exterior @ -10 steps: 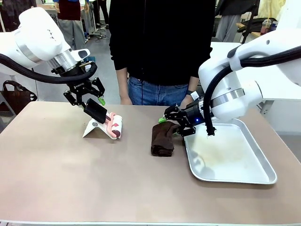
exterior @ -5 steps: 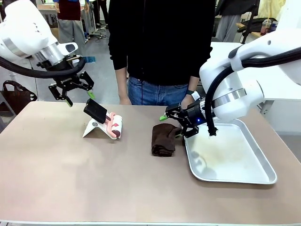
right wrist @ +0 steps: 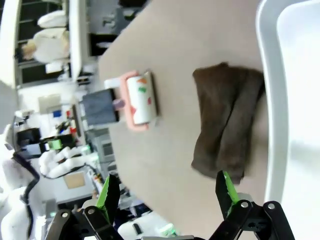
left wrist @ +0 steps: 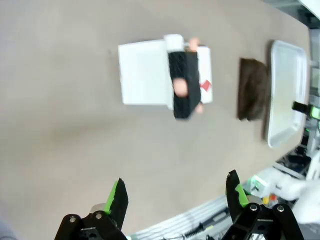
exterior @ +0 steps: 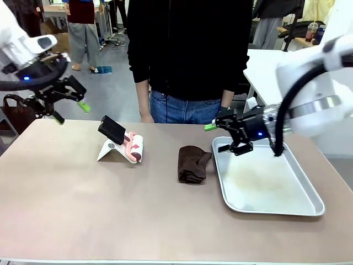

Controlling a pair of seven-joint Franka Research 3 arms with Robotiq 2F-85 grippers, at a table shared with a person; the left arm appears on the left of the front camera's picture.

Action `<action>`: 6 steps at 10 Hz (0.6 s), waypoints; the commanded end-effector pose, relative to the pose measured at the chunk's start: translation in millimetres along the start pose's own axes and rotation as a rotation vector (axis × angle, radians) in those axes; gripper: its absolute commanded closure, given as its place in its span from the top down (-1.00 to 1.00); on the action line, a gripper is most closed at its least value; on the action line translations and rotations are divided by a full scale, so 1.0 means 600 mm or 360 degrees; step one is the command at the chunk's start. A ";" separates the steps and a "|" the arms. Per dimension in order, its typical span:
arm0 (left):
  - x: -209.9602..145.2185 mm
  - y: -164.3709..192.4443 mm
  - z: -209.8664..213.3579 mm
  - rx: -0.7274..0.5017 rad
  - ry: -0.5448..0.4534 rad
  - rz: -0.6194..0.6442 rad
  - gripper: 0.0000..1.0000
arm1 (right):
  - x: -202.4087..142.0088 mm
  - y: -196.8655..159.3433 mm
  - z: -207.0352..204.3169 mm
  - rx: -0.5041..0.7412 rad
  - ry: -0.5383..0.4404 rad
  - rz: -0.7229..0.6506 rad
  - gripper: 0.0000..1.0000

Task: Clean the surface of the table.
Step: Return the Lint Roller and towel to their original positions.

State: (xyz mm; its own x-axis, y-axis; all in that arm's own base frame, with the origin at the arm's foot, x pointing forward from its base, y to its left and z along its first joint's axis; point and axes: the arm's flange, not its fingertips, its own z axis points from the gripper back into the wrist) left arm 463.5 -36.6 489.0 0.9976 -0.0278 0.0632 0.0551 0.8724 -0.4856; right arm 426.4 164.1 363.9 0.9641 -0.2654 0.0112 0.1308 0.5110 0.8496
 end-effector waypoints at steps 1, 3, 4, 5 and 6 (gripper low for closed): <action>-0.084 0.031 0.016 -0.0242 0.0028 -0.0163 1.00 | -0.031 -0.043 0.054 0.0239 0.0112 0.0004 1.00; -0.150 0.058 0.010 -0.0387 -0.0011 -0.0172 1.00 | -0.051 -0.067 0.099 0.0428 0.0242 0.0025 1.00; -0.170 0.076 0.000 -0.0482 -0.0034 -0.0151 1.00 | -0.056 -0.075 0.118 0.0496 0.0290 0.0022 1.00; -0.179 0.102 -0.010 -0.0669 -0.0080 -0.0133 1.00 | -0.061 -0.081 0.133 0.0572 0.0342 0.0027 1.00; -0.173 0.125 -0.012 -0.0814 -0.0188 -0.0076 1.00 | -0.061 -0.088 0.143 0.0642 0.0398 0.0035 1.00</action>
State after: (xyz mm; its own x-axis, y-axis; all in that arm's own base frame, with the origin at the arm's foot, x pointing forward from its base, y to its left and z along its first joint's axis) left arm 357.4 20.0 447.6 0.9896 -0.0314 0.1402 0.1297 0.6154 -0.7775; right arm 376.3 88.6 369.3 0.9957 -0.0694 -0.0618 0.0734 0.1801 0.9809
